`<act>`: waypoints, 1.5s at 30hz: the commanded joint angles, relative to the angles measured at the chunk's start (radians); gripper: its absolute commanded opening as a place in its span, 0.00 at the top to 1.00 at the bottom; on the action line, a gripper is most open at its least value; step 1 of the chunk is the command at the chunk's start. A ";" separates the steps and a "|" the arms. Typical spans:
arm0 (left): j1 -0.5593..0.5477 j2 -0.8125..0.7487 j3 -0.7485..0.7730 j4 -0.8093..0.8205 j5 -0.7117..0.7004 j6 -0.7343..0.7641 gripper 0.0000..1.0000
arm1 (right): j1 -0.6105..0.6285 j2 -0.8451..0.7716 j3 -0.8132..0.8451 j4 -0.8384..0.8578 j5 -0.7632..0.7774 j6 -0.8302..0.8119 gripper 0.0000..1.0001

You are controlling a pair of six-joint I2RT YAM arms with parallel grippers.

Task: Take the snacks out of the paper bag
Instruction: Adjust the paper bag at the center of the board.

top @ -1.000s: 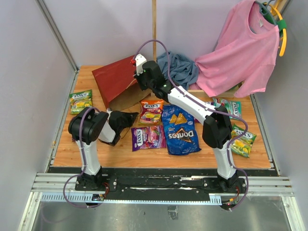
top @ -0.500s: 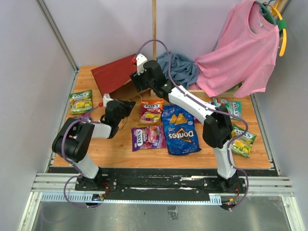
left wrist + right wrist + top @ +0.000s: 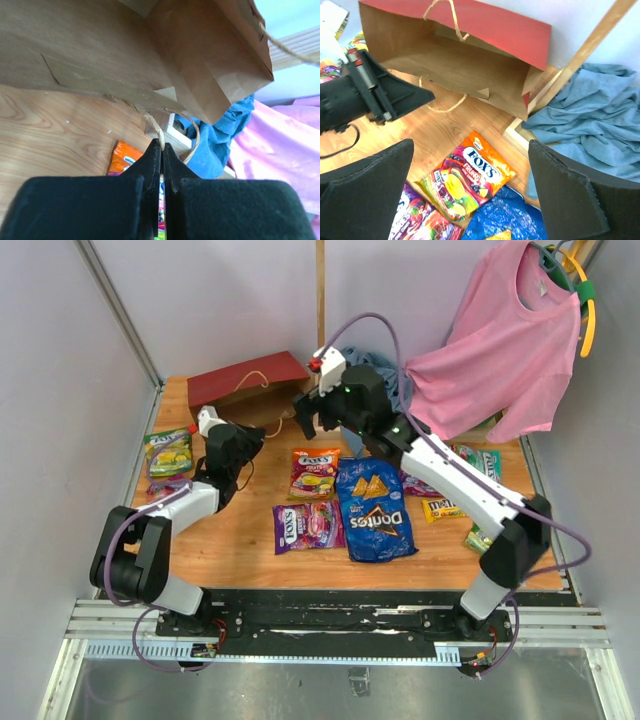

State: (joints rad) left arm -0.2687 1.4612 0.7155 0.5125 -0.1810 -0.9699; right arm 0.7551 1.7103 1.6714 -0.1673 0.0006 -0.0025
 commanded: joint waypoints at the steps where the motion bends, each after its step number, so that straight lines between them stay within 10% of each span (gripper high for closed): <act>1: 0.026 -0.045 0.071 -0.083 -0.031 0.088 0.99 | -0.015 -0.144 -0.117 0.068 0.052 -0.015 0.02; 31: 0.177 -0.029 0.367 -0.287 0.116 0.232 0.90 | -0.024 -0.247 -0.240 0.111 0.101 -0.014 0.02; 45: 0.221 0.038 0.533 -0.358 0.183 0.315 0.26 | -0.024 -0.261 -0.262 0.113 0.095 -0.018 0.02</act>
State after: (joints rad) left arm -0.0666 1.4879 1.1976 0.1780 -0.0292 -0.7013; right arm 0.7429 1.4662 1.4311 -0.0788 0.0826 -0.0082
